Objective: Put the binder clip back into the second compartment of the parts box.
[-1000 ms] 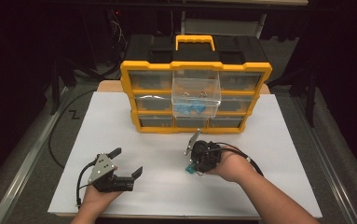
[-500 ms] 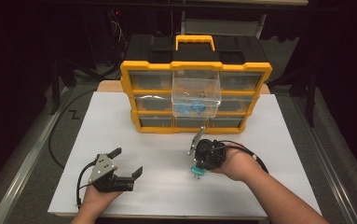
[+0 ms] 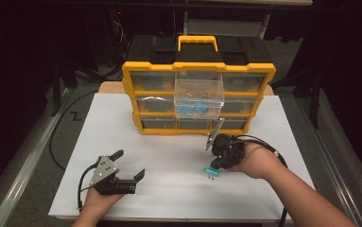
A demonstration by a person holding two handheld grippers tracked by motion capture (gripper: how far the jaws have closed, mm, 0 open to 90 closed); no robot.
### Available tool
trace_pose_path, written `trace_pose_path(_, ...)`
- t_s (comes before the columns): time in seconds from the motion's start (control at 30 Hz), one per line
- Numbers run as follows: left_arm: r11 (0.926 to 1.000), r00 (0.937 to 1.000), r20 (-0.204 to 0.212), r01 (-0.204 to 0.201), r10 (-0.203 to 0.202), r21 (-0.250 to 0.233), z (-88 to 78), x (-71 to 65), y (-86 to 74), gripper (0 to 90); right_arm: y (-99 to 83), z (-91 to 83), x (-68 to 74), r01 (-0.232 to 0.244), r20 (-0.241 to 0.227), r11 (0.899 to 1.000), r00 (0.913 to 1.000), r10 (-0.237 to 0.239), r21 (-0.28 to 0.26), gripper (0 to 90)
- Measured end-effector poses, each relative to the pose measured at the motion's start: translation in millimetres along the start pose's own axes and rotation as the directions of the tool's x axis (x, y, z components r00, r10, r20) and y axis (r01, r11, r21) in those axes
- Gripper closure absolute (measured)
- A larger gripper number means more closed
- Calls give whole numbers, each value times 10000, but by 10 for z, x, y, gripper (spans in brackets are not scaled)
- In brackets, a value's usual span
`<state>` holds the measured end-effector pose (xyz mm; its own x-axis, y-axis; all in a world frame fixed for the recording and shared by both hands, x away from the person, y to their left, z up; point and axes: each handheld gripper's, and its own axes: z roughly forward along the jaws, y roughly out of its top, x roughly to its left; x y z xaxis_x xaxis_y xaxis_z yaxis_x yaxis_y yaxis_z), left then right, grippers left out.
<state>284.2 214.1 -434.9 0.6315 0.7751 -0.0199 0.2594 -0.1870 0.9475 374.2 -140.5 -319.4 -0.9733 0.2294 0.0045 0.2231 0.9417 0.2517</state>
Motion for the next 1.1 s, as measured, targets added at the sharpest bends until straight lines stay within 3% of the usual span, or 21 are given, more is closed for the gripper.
trace_pose_path(0.27,10000,10000,8,-20,20,51,1,-2,0,3,-96,-337,-53,-61,-274,9999,9996,57,-137,900)
trace_pose_path(0.53,10000,10000,-7,-3,3,1,-1,-1,-1,3,-92,-733,-76,6,-89,9996,10000,-8,-269,900)
trace_pose_path(0.77,10000,10000,-16,-8,8,0,-6,1,-1,3,-7,-1040,-75,379,-194,9987,9991,-386,-333,900)
trace_pose_path(1.1,10000,10000,-24,32,-32,-22,-12,7,-1,3,195,-1596,-57,652,92,9963,9979,-647,-567,900)
